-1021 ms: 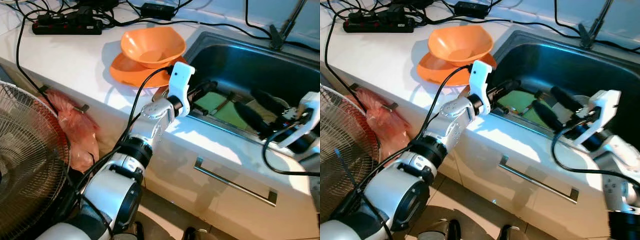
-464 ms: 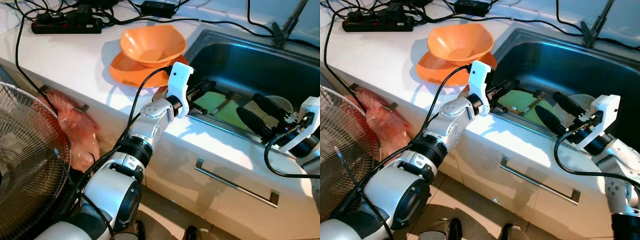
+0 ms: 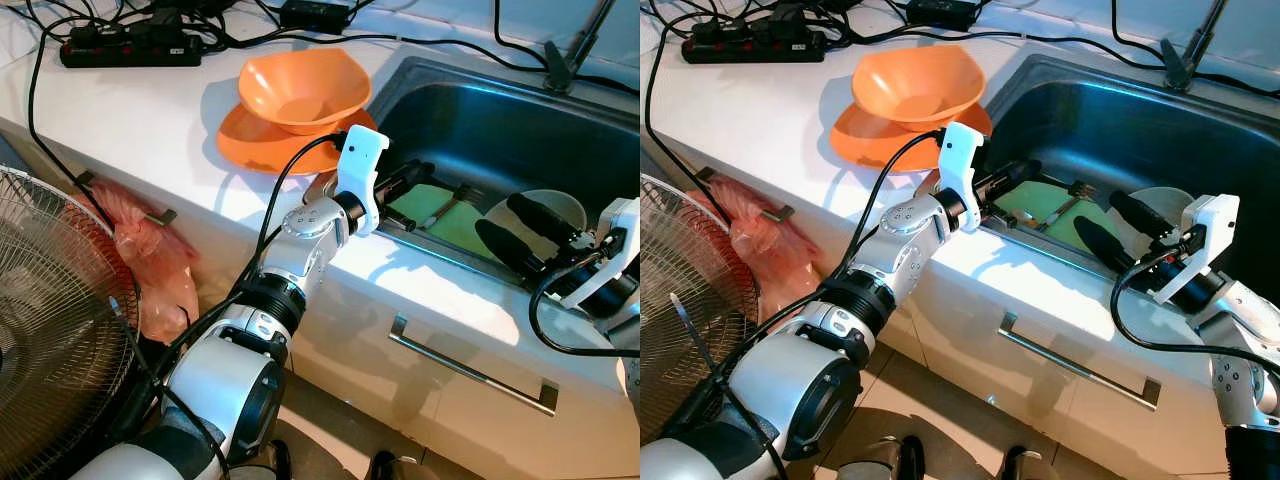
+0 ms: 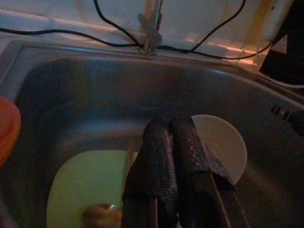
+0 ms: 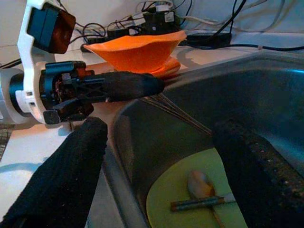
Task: Kitchen organization
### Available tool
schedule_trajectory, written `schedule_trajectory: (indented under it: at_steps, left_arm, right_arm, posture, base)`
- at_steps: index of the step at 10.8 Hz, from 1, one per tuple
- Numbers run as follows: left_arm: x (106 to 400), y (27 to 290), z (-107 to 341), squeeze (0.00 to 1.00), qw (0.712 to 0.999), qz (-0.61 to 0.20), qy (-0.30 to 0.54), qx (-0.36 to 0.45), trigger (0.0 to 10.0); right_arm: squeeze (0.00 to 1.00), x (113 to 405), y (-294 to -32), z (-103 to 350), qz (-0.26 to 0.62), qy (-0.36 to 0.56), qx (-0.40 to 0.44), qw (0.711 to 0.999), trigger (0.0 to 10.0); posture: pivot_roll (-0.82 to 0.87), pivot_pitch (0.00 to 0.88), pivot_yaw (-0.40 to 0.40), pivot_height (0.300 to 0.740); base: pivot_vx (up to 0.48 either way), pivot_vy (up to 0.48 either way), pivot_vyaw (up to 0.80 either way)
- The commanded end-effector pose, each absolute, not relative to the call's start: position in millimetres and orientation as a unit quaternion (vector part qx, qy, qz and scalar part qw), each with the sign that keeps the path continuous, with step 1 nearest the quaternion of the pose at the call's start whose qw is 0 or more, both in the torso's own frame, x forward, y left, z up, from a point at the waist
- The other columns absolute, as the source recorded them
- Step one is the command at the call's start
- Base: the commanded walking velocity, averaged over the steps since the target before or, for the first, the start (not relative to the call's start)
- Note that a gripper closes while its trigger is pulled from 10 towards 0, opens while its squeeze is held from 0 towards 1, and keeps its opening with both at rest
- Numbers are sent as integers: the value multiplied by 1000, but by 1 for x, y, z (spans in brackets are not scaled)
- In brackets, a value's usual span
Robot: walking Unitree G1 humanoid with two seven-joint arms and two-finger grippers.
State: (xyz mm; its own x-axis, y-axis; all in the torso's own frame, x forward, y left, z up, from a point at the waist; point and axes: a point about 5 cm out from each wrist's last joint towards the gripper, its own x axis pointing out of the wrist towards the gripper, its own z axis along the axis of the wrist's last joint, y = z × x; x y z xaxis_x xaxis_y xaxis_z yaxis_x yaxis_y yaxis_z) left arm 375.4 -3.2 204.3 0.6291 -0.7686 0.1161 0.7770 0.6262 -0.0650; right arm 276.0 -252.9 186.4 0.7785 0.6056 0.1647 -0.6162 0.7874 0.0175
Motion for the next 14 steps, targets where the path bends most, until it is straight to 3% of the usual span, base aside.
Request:
schedule_trajectory:
  at_steps: [1, 2, 3, 5, 6, 11, 12, 14]
  left_arm:
    - [375, -5, 205, 0, 901, -430, -42, -52, 0]
    - [376, -4, 206, 0, 901, -428, -41, -52, 0]
    - [376, -4, 205, 0, 901, -429, -40, -47, 10000]
    - [377, -4, 204, 0, 905, -421, -39, -42, 10000]
    - [377, -4, 203, 1000, 907, -417, -38, -42, 10000]
    - [376, -4, 205, 1000, 906, -420, -45, -38, 10000]
    - [375, -4, 212, 0, 904, -421, -68, -21, 10000]
    - [374, -2, 229, 0, 903, -413, -116, -13, 10000]
  right_arm:
    - [0, 277, -255, 189, 326, -82, 27, 942, 10000]
    - [0, 278, -254, 190, 326, -83, 27, 941, 10000]
    - [0, 278, -254, 190, 326, -84, 28, 941, 10000]
    - [0, 279, -253, 190, 328, -85, 29, 940, 10000]
    - [0, 280, -252, 190, 329, -86, 30, 940, 10000]
    - [0, 283, -245, 188, 336, -88, 38, 937, 10000]
    - [0, 283, -243, 188, 337, -90, 42, 936, 10000]
    - [0, 284, -238, 187, 343, -93, 49, 933, 10000]
  posture:
    - [-21, 169, 28, 740]
    - [-21, 168, 27, 740]
    - [-20, 166, 25, 740]
    - [-21, 166, 24, 740]
    - [-20, 167, 23, 740]
    - [-14, 171, 22, 740]
    - [-11, 176, 20, 740]
    - [3, 180, 18, 740]
  base:
    - [0, 0, 0]
    - [0, 0, 0]
    - [0, 0, 0]
    - [0, 0, 0]
    - [0, 0, 0]
    - [0, 0, 0]
    - [0, 0, 0]
    - [0, 0, 0]
